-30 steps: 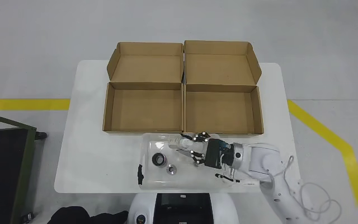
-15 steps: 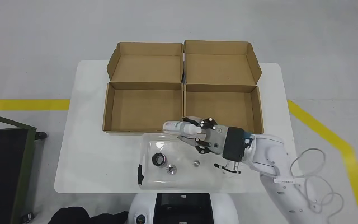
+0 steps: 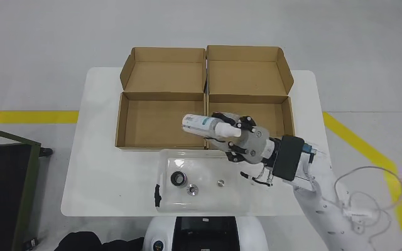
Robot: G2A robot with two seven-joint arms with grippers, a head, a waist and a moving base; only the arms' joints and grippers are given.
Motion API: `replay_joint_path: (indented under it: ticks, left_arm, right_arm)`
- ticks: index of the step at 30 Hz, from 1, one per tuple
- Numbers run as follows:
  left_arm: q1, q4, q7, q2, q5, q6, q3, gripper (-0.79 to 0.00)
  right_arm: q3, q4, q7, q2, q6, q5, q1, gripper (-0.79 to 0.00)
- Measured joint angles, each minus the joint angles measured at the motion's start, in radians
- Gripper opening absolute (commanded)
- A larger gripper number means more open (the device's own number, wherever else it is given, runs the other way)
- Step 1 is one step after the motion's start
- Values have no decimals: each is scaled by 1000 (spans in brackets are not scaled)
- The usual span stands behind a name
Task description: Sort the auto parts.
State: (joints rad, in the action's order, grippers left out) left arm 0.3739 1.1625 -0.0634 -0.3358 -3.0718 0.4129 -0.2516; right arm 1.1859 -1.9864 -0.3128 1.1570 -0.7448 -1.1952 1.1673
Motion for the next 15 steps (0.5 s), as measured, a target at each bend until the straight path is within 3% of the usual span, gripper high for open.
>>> replay_joint_path:
  ticks: [15]
  left_arm:
    - [0,0,0,0,0,0,0,0]
  right_arm:
    - [32,-29,-101,8,21,21,-47,-785]
